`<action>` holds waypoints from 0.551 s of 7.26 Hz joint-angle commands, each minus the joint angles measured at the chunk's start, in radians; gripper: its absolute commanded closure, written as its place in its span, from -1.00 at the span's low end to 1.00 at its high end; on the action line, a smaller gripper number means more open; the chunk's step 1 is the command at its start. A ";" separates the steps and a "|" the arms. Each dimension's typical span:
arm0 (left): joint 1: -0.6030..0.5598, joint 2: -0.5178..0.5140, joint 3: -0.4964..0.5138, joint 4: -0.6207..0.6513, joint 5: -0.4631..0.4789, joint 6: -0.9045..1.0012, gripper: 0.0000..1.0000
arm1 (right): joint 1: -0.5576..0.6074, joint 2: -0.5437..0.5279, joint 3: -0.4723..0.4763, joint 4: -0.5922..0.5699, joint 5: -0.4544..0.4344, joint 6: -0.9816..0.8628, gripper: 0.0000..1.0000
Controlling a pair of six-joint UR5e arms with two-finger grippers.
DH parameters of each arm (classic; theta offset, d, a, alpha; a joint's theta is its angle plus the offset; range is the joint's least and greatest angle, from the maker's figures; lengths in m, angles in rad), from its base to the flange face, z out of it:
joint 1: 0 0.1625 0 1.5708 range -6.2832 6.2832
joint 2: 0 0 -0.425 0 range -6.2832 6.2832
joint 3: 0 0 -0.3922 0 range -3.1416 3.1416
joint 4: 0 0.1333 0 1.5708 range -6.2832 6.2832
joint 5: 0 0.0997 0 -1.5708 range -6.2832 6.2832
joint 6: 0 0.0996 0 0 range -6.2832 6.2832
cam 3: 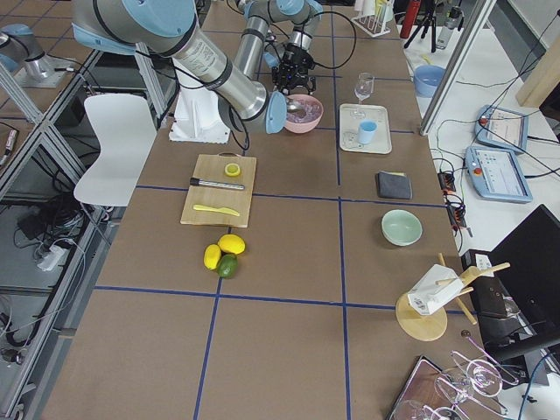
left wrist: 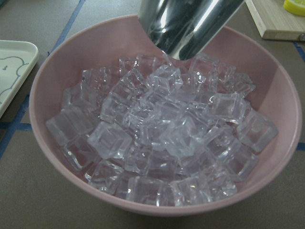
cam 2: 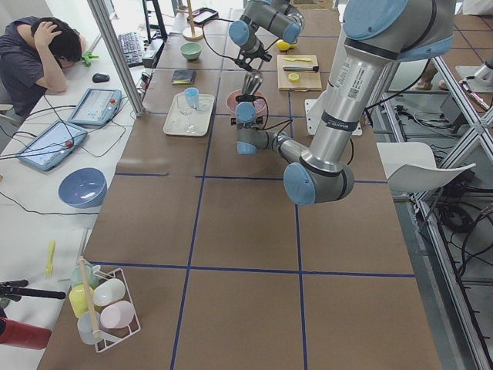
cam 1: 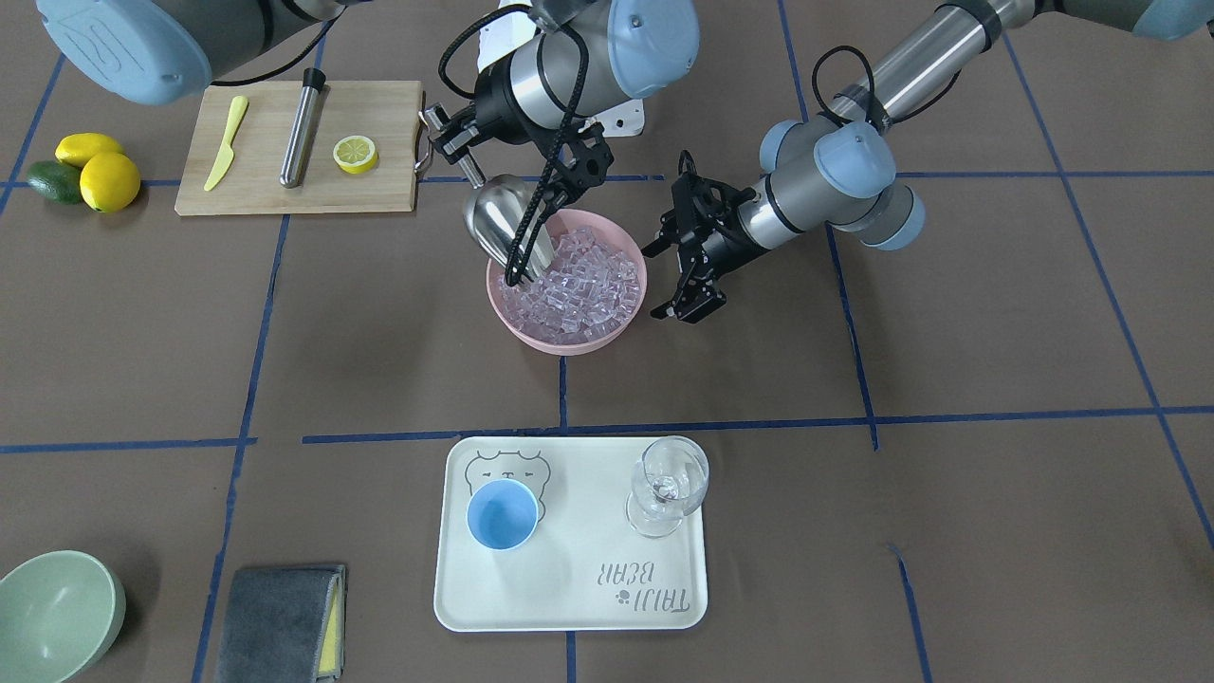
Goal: Put ice in cup with scoop
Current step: 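Dip the scoop into the ice cubes with the right gripper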
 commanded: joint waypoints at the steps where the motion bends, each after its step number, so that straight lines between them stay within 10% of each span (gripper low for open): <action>1: 0.000 0.000 0.000 -0.004 0.000 -0.006 -1.00 | -0.012 0.006 -0.016 -0.003 -0.027 -0.001 1.00; 4: 0.001 0.000 0.000 -0.006 0.000 -0.015 -1.00 | -0.018 0.002 -0.015 -0.029 -0.044 -0.004 1.00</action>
